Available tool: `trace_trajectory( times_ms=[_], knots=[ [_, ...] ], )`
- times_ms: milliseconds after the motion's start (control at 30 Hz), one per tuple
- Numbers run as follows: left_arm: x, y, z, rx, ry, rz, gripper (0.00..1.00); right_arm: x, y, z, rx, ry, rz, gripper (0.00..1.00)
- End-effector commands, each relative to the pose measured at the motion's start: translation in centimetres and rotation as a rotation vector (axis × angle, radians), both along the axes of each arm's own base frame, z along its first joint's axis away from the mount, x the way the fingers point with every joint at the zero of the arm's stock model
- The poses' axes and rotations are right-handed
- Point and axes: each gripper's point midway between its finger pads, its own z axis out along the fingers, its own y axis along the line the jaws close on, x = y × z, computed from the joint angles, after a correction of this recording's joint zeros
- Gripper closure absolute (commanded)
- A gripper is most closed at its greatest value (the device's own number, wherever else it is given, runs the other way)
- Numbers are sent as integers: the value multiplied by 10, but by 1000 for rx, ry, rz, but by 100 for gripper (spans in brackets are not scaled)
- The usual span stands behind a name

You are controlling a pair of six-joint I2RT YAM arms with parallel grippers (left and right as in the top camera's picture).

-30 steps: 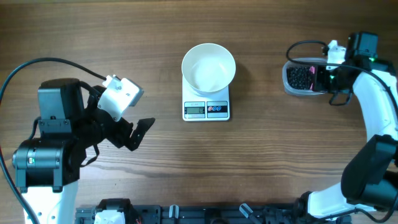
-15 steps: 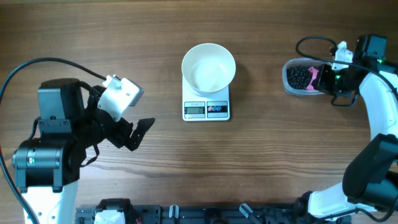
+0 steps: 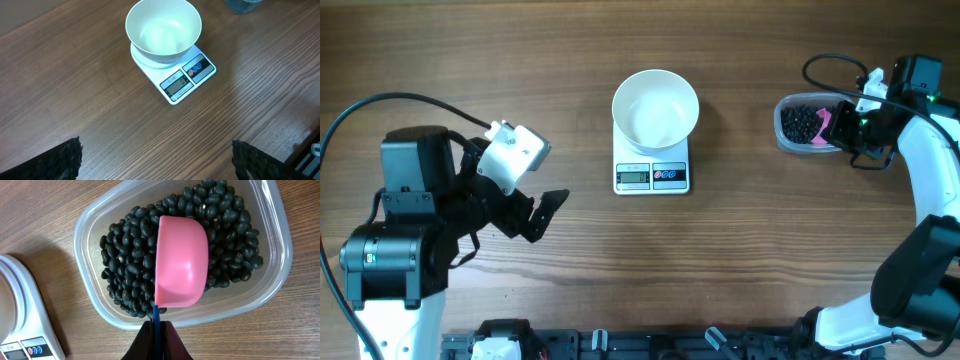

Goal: Scoop item into bowl and weigh 150g on scale
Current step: 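Lower the pink scoop into the black beans with the right gripper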

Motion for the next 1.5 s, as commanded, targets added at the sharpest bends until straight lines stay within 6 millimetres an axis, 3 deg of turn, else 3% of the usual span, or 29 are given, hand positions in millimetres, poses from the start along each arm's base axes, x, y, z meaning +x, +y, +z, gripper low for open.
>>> trace_trajectory(
  times_ms=[0,967,1067,1467],
  knots=[
    [1,-2,8,-7,-28,-20,0,-8,11,-13,65,63,-28,96],
    [1,-2,8,-7,-28,-20,0,-5,3,-14,40,64,-85,96],
    [1,-2,8,-7,-28,-20,0,0,15,-9,110,34,-62,96],
    [1,-2,8,-7,-28,-20,0,-11,27,-9,174,81,-54,96]
  ],
)
